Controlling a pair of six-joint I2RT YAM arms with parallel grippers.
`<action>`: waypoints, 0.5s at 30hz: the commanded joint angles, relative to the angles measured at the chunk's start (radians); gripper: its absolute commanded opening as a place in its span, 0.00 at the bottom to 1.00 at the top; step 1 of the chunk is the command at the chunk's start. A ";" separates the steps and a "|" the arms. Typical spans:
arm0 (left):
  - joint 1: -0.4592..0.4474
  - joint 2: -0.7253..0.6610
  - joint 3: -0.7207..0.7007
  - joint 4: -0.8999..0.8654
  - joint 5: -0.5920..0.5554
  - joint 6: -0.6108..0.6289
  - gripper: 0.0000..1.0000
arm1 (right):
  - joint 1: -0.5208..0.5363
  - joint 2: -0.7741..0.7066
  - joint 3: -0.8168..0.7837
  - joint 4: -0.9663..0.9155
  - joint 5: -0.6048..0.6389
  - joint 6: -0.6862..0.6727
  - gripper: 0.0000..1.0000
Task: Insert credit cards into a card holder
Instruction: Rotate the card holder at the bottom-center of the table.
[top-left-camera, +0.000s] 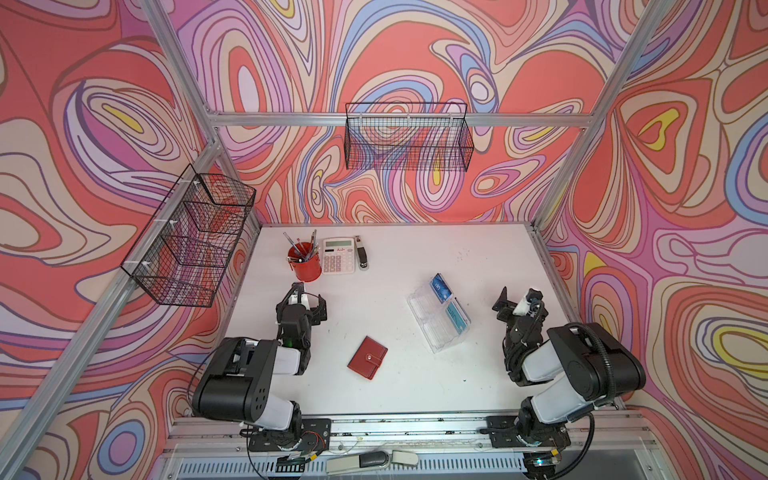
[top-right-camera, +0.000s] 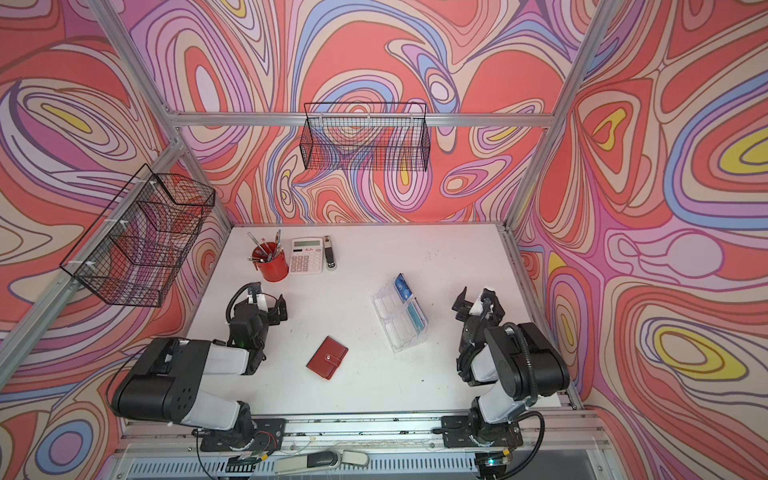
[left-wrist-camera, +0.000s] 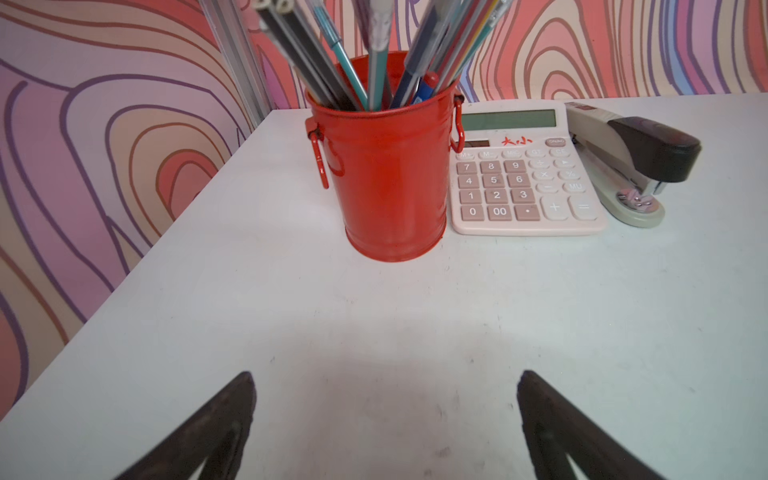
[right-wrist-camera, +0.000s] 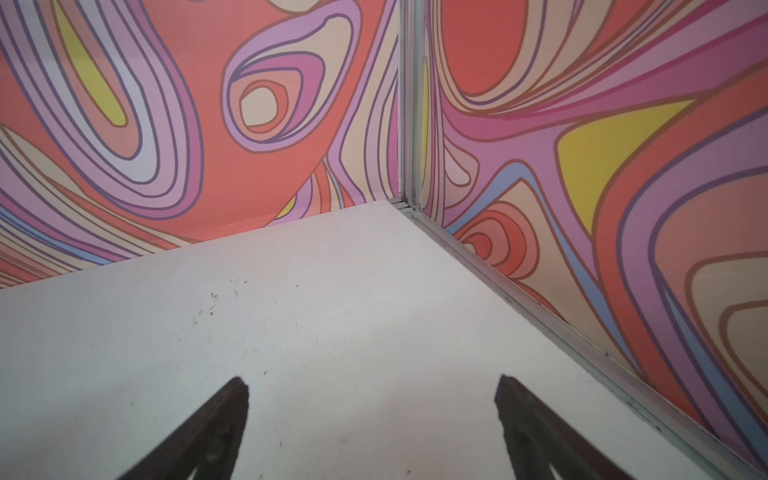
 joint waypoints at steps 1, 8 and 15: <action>0.001 -0.126 -0.054 0.113 -0.021 -0.006 1.00 | 0.005 -0.030 -0.029 0.141 0.057 0.022 0.98; 0.001 -0.425 0.129 -0.606 -0.050 -0.150 1.00 | 0.005 -0.241 -0.023 -0.116 0.024 0.087 0.98; 0.001 -0.534 0.283 -1.007 0.010 -0.286 1.00 | 0.005 -0.502 0.053 -0.532 0.017 0.277 0.98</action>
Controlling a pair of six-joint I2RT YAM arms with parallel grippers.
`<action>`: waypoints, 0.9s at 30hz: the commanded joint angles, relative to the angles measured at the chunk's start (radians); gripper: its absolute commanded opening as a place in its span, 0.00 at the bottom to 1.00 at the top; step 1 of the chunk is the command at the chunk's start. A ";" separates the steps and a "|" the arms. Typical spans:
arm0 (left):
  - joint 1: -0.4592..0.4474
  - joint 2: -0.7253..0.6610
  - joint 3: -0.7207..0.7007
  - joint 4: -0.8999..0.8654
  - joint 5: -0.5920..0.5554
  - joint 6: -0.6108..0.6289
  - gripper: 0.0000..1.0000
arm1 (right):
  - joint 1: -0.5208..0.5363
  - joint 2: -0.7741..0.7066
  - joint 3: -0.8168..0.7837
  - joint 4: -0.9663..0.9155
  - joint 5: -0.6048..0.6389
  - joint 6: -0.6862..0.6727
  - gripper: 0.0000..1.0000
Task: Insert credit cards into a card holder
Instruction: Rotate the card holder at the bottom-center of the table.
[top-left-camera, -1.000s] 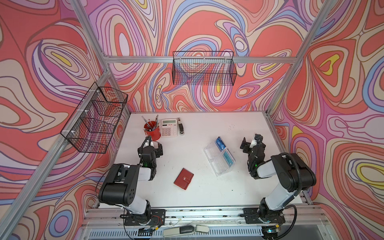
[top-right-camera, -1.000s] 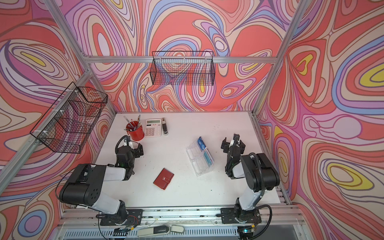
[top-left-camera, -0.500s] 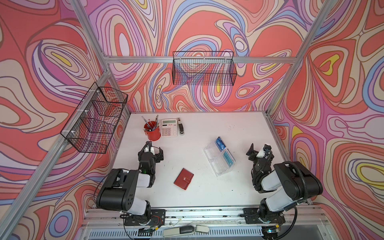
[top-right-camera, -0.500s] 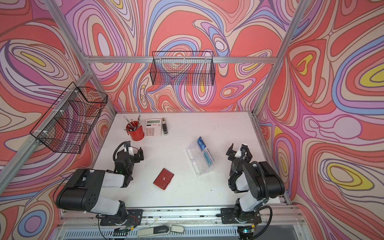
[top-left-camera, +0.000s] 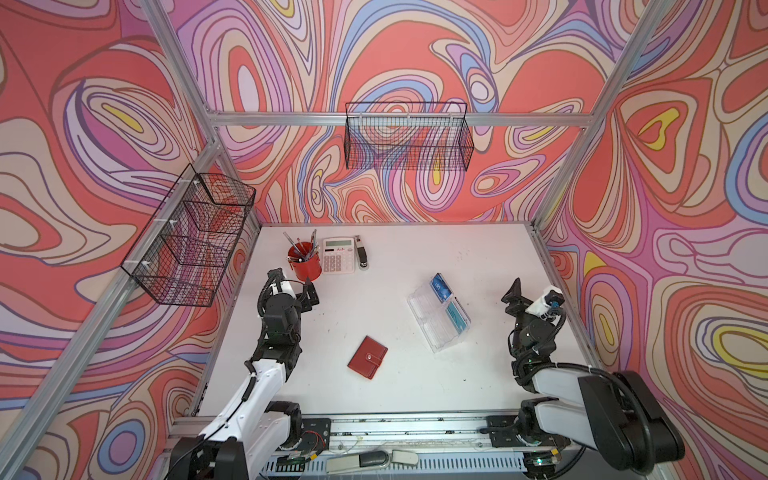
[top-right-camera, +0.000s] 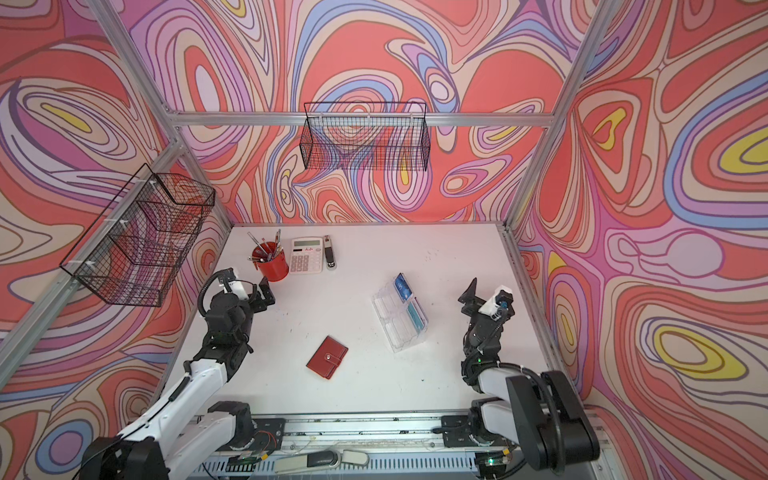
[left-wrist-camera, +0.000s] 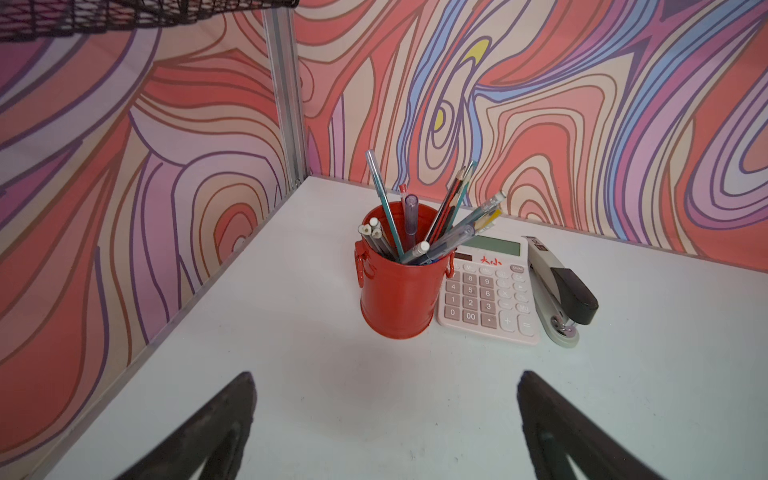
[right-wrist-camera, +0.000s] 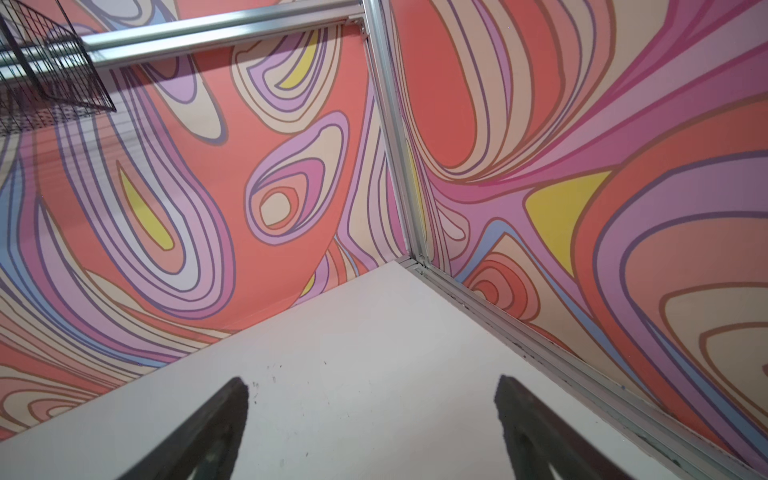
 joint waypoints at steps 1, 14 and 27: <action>0.001 -0.032 0.055 -0.318 0.071 -0.085 1.00 | 0.002 -0.126 0.063 -0.333 -0.010 0.148 0.98; 0.002 -0.063 0.412 -0.782 0.260 -0.317 1.00 | 0.000 -0.280 0.316 -1.001 -0.308 0.300 0.98; 0.004 -0.209 0.258 -0.857 0.552 -0.465 1.00 | -0.001 -0.370 0.489 -1.468 -0.337 0.502 0.98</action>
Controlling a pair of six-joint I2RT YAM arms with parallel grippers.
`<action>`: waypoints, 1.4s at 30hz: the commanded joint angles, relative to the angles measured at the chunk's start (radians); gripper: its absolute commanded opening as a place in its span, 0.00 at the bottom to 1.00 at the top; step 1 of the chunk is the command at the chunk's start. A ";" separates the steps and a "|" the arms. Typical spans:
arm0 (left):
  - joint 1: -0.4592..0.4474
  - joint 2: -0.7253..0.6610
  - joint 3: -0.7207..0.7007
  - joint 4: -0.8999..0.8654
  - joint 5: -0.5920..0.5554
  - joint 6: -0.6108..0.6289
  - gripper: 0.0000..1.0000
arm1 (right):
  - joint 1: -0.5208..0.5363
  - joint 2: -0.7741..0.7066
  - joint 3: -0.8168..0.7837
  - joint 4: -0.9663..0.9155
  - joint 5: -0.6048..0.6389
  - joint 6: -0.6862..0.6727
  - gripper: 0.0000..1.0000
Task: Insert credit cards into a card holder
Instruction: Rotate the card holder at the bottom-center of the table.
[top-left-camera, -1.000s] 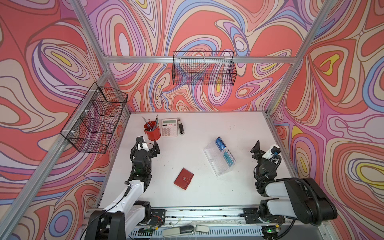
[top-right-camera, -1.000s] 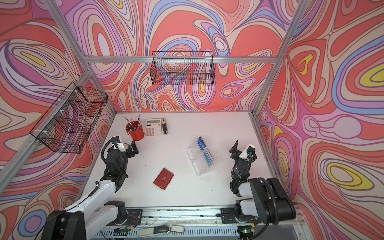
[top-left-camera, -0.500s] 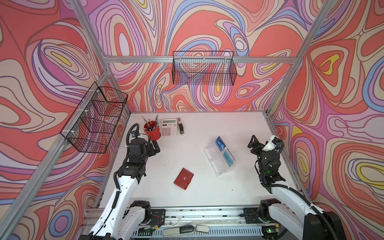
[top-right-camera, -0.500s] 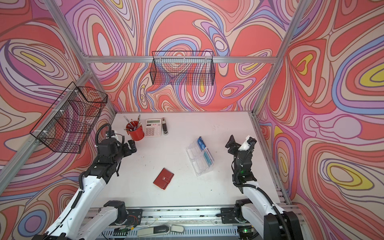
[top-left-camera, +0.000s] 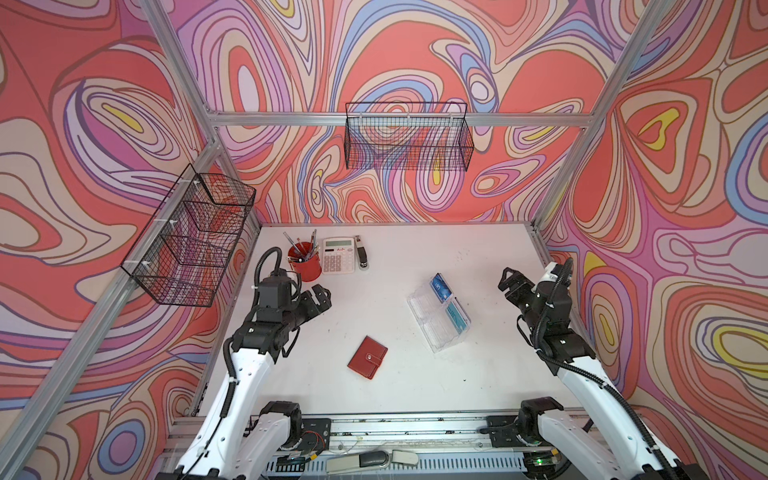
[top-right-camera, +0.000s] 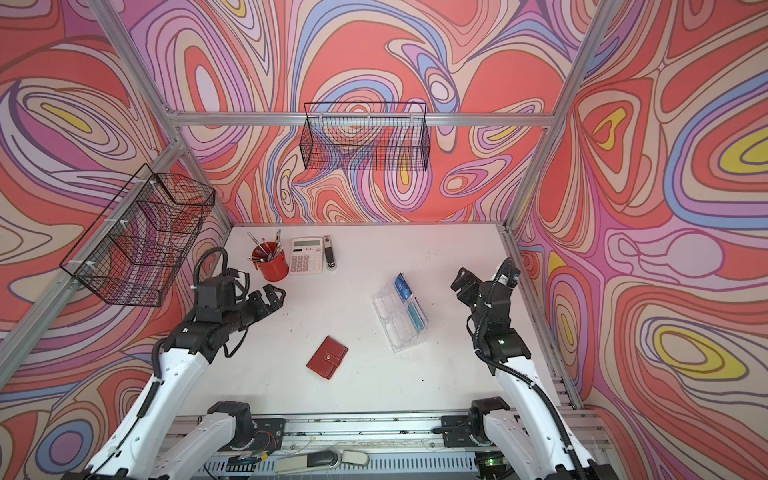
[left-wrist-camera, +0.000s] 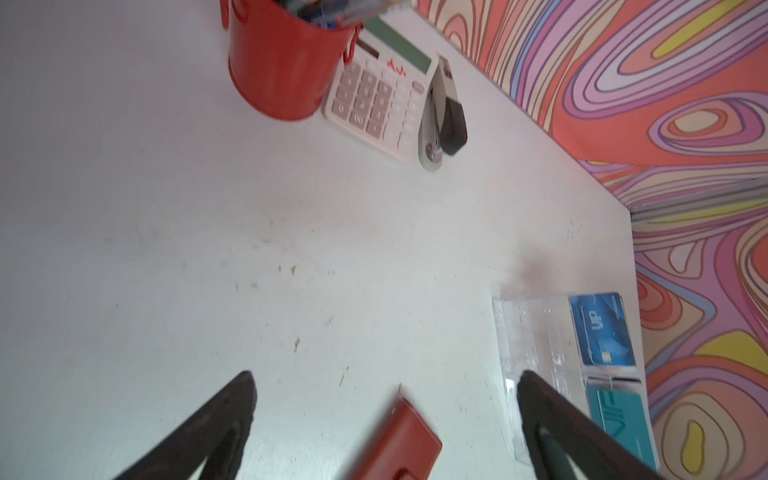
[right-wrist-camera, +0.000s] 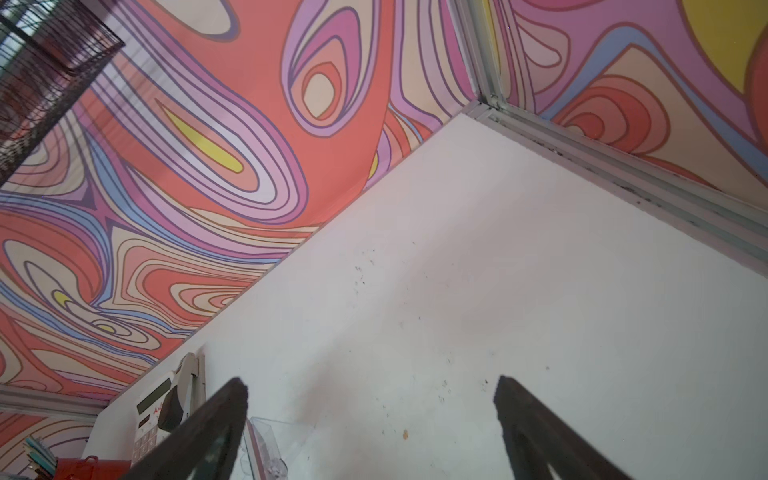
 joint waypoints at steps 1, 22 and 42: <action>0.003 -0.165 -0.066 -0.044 0.059 -0.025 1.00 | 0.000 -0.029 -0.015 -0.079 -0.174 -0.012 0.98; -0.141 0.017 -0.253 0.037 0.175 -0.008 0.63 | 0.780 0.097 -0.133 0.247 -0.114 0.127 0.82; -0.182 0.248 -0.409 0.397 0.272 -0.031 0.44 | 1.052 0.853 0.020 0.570 -0.006 0.370 0.57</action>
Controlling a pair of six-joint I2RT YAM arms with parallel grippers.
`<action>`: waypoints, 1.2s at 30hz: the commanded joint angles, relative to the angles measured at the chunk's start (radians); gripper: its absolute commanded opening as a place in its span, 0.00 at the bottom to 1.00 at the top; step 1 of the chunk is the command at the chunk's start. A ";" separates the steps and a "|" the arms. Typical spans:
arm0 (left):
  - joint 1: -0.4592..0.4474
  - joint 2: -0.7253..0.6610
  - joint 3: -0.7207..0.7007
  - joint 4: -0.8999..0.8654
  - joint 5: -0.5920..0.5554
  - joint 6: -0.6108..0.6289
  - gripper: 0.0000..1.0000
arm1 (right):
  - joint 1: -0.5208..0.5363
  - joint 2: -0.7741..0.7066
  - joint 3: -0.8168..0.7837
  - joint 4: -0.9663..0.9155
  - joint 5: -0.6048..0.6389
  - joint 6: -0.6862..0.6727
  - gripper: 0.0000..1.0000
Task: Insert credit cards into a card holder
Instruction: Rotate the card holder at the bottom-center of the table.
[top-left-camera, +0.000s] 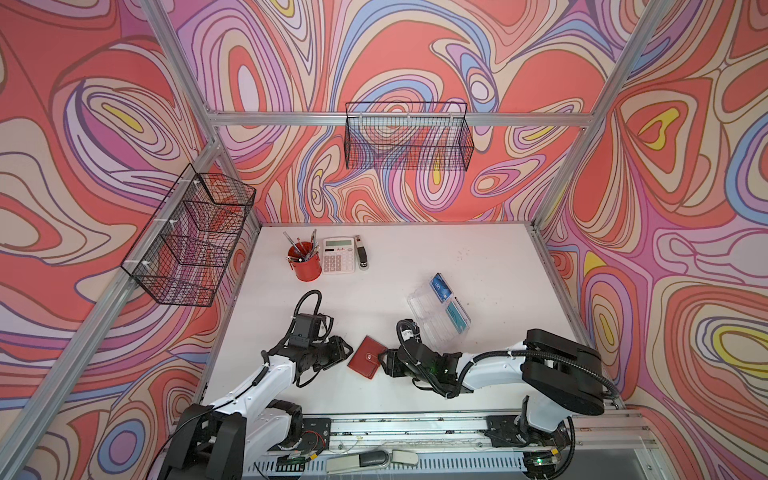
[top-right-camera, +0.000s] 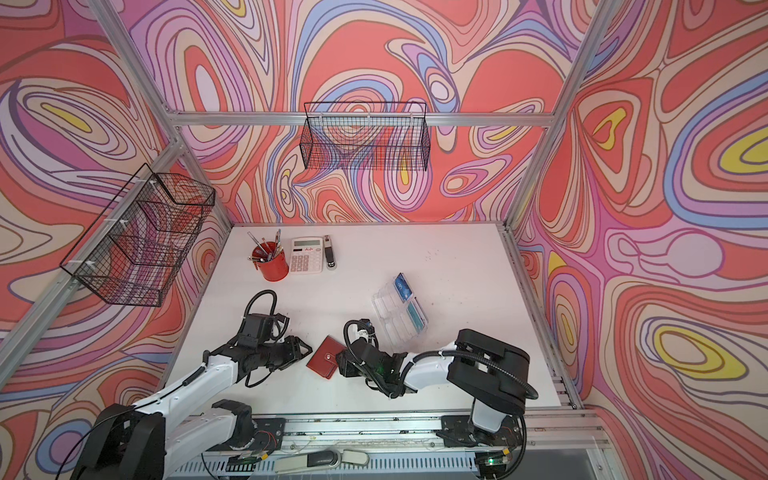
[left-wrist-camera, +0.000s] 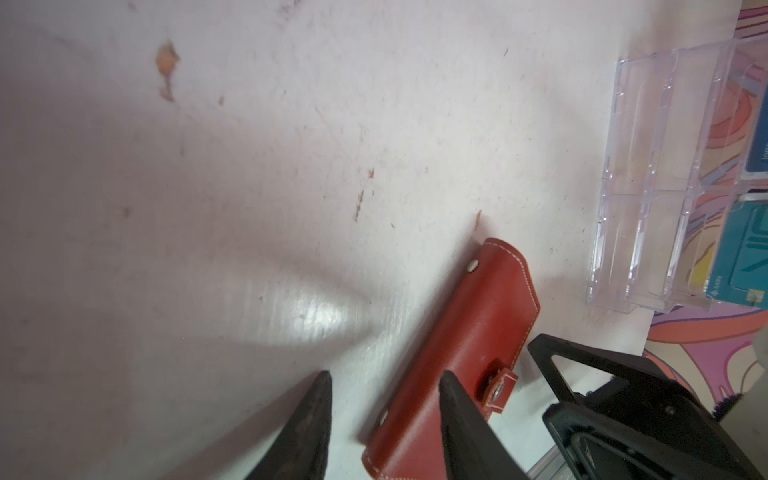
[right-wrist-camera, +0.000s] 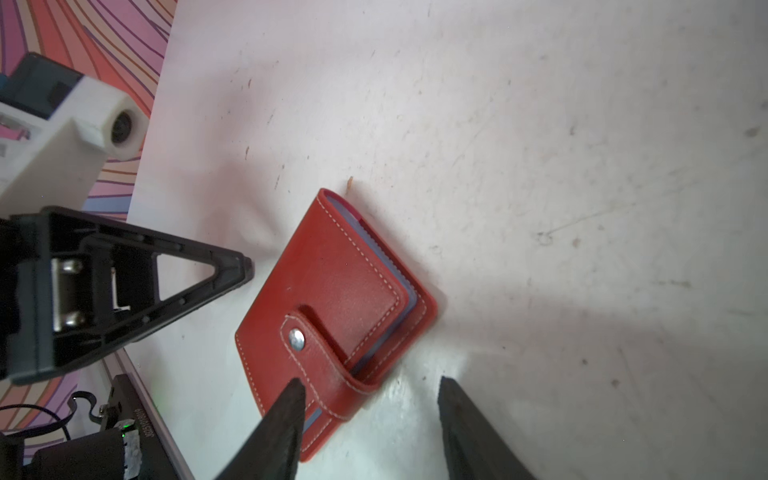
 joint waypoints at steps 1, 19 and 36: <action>-0.022 -0.006 -0.011 0.072 0.022 -0.015 0.44 | 0.002 0.008 -0.013 0.062 0.028 0.055 0.57; -0.321 -0.144 -0.103 0.202 -0.064 -0.221 0.42 | -0.125 0.125 0.010 0.086 -0.053 0.051 0.51; -0.323 -0.714 0.050 -0.287 -0.618 -0.257 0.77 | -0.115 -0.160 0.135 -0.380 0.209 -0.119 0.55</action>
